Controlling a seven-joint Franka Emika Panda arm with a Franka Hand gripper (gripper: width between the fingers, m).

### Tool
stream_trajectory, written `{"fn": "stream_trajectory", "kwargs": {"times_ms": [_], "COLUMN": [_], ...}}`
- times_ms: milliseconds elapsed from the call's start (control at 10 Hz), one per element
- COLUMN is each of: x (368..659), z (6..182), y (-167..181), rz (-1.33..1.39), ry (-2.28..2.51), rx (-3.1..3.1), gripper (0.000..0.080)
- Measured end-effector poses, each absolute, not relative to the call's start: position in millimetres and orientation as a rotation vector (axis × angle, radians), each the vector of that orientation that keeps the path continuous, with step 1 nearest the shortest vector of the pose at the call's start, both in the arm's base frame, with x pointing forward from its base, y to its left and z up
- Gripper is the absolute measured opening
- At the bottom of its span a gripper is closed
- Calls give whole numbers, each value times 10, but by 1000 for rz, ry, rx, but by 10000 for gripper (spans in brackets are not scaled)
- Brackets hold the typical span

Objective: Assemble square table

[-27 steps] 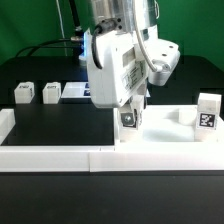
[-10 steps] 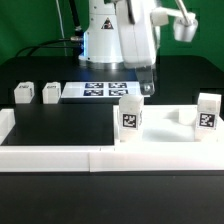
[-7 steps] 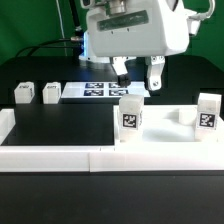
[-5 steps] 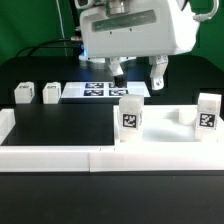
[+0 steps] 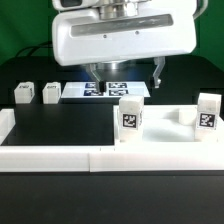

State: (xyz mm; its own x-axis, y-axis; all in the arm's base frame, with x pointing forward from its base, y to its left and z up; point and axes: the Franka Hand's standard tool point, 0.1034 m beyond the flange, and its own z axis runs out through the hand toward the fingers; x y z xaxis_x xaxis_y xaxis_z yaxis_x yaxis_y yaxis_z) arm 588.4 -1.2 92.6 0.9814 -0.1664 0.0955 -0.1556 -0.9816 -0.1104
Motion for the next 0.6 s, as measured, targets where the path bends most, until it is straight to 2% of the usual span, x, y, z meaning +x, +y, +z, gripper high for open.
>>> {"fn": "stream_trajectory", "kwargs": {"times_ms": [300,400,600], "x": [5878,5789,5684], "z": [911,796,404], "y": [-17,-18,-62], "rz": [-155,-66,-27], "ry": [256,316,321], "rx": [-3025,-3029,-3074], "gripper": [648,648,648]}}
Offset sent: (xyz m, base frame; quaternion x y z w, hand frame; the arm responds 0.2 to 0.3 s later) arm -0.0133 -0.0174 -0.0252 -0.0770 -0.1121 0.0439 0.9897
